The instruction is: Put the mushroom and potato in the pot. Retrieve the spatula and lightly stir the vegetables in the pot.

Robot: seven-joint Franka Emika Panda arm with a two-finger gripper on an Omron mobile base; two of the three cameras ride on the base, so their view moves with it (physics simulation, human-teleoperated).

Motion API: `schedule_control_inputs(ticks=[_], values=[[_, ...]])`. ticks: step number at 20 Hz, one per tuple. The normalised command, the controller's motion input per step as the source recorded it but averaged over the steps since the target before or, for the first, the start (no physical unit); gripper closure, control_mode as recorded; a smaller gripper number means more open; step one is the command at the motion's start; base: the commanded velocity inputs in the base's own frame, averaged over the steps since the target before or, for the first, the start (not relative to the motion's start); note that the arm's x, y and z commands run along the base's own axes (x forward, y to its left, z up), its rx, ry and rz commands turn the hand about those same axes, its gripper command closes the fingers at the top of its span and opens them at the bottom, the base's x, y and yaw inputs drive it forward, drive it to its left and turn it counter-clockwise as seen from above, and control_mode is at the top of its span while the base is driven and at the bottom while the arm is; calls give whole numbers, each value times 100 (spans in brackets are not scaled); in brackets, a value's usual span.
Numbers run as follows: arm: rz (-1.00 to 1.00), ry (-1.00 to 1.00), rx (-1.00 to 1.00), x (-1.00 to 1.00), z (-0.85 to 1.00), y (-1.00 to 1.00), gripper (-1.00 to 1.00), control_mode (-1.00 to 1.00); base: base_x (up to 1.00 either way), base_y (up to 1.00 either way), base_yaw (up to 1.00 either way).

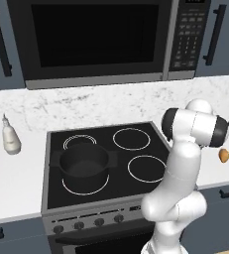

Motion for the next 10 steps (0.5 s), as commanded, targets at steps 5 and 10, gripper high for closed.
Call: schedule_control_inputs(ticks=[5,10], values=[[0,0,0,-33,-2,20,-100,-100,0,0,0],[0,-1,0,-19,-4,19,100,-100,0,0,0]])
